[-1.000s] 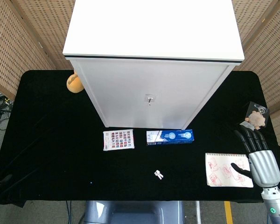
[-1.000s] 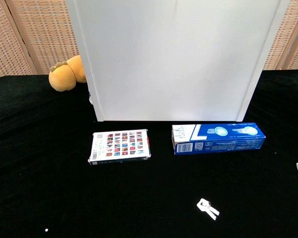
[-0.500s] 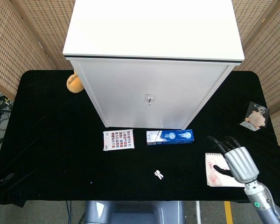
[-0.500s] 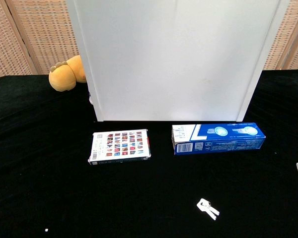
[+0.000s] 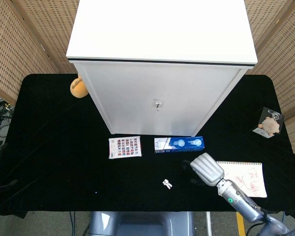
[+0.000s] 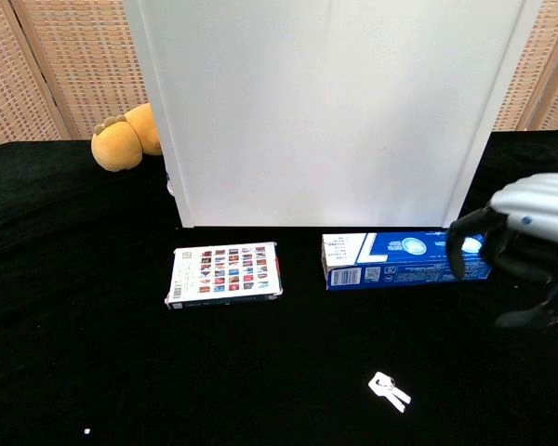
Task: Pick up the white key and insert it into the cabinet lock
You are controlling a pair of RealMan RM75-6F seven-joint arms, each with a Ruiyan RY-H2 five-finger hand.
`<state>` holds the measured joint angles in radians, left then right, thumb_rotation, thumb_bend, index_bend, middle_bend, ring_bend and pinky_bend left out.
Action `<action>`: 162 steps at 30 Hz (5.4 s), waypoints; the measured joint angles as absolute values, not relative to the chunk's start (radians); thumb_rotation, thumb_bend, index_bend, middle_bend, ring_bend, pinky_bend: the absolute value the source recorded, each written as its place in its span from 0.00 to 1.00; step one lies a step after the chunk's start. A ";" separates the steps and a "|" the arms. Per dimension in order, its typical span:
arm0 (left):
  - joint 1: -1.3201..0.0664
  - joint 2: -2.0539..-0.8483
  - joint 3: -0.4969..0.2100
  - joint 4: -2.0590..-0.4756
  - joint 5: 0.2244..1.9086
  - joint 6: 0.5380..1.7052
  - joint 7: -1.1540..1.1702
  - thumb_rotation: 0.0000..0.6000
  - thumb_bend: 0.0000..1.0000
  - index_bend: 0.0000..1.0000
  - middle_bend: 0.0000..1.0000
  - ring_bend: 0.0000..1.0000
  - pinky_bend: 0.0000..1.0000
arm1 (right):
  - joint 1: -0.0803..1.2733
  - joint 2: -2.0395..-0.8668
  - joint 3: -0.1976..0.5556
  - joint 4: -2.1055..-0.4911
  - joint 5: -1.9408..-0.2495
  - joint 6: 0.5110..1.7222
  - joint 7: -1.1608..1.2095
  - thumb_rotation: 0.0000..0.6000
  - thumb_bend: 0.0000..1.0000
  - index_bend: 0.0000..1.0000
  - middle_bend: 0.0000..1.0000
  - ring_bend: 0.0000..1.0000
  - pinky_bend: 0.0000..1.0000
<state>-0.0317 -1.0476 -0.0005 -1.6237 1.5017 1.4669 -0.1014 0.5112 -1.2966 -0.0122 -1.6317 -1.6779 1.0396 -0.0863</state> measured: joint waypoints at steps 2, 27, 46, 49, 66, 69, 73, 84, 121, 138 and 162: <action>-0.034 -1.049 -0.001 -1.622 1.499 1.461 -0.099 1.00 0.00 0.00 0.00 0.00 0.00 | 0.530 -1.340 -0.010 -1.625 -1.646 0.995 -0.133 1.00 0.37 0.53 0.92 0.90 1.00; -0.043 -1.060 0.004 -1.621 1.488 1.439 -0.078 1.00 0.00 0.00 0.00 0.00 0.00 | 0.599 -1.588 -0.017 -1.494 -1.472 0.840 -0.325 1.00 0.49 0.54 0.92 0.90 1.00; -0.047 -1.066 0.006 -1.619 1.483 1.430 -0.067 1.00 0.00 0.00 0.00 0.00 0.00 | 0.616 -1.651 -0.018 -1.451 -1.425 0.831 -0.384 1.00 0.52 0.56 0.91 0.90 1.00; -0.047 -1.065 0.006 -1.619 1.483 1.431 -0.068 1.00 0.00 0.00 0.00 0.00 0.00 | 0.619 -1.657 -0.018 -1.447 -1.415 0.828 -0.392 1.00 0.52 0.56 0.91 0.90 1.00; -0.048 -1.064 0.008 -1.615 1.484 1.430 -0.076 1.00 0.00 0.00 0.00 0.00 0.00 | 0.630 -1.686 -0.023 -1.425 -1.386 0.826 -0.418 1.00 0.56 0.58 0.91 0.90 1.00; -0.047 -1.064 0.008 -1.616 1.484 1.431 -0.078 1.00 0.00 0.00 0.00 0.00 0.00 | 0.633 -1.687 -0.022 -1.420 -1.381 0.824 -0.419 1.00 0.58 0.59 0.91 0.90 1.00; -0.047 -1.064 0.009 -1.616 1.486 1.432 -0.079 1.00 0.00 0.00 0.00 0.00 0.00 | 0.635 -1.688 -0.023 -1.418 -1.381 0.826 -0.414 1.00 0.60 0.60 0.91 0.90 1.00; -0.046 -1.064 0.011 -1.615 1.488 1.434 -0.078 1.00 0.00 0.00 0.00 0.00 0.00 | 0.634 -1.674 -0.027 -1.439 -1.405 0.848 -0.383 1.00 0.60 0.62 0.91 0.90 1.00; -0.047 -1.067 0.021 -1.620 1.510 1.437 -0.071 1.00 0.00 0.00 0.00 0.00 0.00 | 0.689 -1.022 0.187 -2.018 -1.502 1.042 -0.423 1.00 0.60 0.62 0.91 0.89 1.00; -0.055 -1.073 0.019 -1.618 1.494 1.417 -0.062 1.00 0.00 0.00 0.00 0.00 0.00 | 0.808 -0.946 0.321 -2.021 -1.433 1.014 -0.532 1.00 0.60 0.66 0.91 0.89 1.00; -0.067 -1.081 0.012 -1.611 1.466 1.389 -0.051 1.00 0.00 0.00 0.00 0.00 0.00 | 0.922 -1.080 0.344 -1.891 -1.338 1.000 -0.643 1.00 0.60 0.70 0.90 0.88 1.00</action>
